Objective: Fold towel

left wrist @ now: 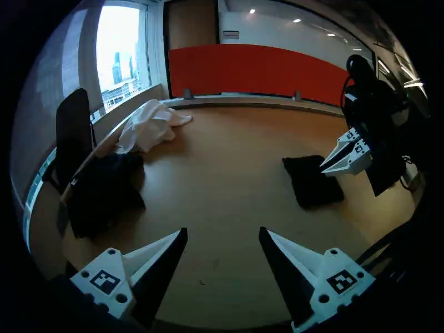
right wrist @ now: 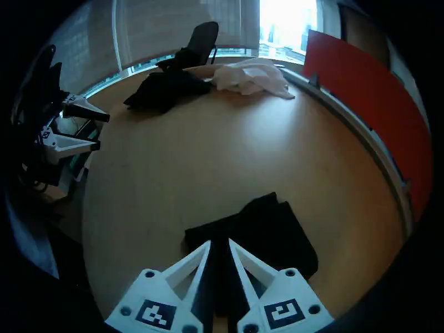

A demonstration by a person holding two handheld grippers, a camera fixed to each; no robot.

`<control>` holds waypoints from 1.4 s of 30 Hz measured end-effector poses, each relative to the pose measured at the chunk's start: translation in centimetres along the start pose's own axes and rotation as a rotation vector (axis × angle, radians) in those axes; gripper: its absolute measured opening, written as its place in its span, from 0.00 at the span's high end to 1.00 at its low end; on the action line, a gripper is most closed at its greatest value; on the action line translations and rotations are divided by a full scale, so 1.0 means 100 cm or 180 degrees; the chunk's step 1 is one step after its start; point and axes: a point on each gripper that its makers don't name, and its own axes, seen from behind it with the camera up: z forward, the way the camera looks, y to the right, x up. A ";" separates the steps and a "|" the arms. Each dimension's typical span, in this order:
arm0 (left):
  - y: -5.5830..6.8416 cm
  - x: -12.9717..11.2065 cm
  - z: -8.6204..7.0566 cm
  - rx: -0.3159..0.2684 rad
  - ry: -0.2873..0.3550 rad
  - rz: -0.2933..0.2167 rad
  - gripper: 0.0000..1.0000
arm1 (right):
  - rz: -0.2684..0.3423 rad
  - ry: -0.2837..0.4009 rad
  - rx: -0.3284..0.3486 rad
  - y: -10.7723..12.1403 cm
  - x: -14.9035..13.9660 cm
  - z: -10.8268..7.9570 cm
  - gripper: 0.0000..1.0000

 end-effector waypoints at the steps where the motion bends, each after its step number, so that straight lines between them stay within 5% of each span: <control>1: 0.000 0.000 0.000 -0.0002 0.0001 0.0001 0.04 | 0.0006 -0.0001 -0.0008 0.000 0.000 0.000 0.79; 7: 0.000 0.001 0.000 -0.0010 0.0007 0.0007 0.04 | 0.0050 -0.0006 -0.0075 0.004 -0.005 -0.004 0.30; 30: 0.003 0.005 0.001 -0.0044 0.0025 0.0057 0.04 | 0.0414 -0.0224 -0.0338 0.007 -0.077 -0.032 0.30; 42: 0.003 0.006 0.002 -0.0043 0.0025 0.0073 0.04 | 0.0534 -0.0337 -0.0383 0.001 -0.107 -0.030 0.33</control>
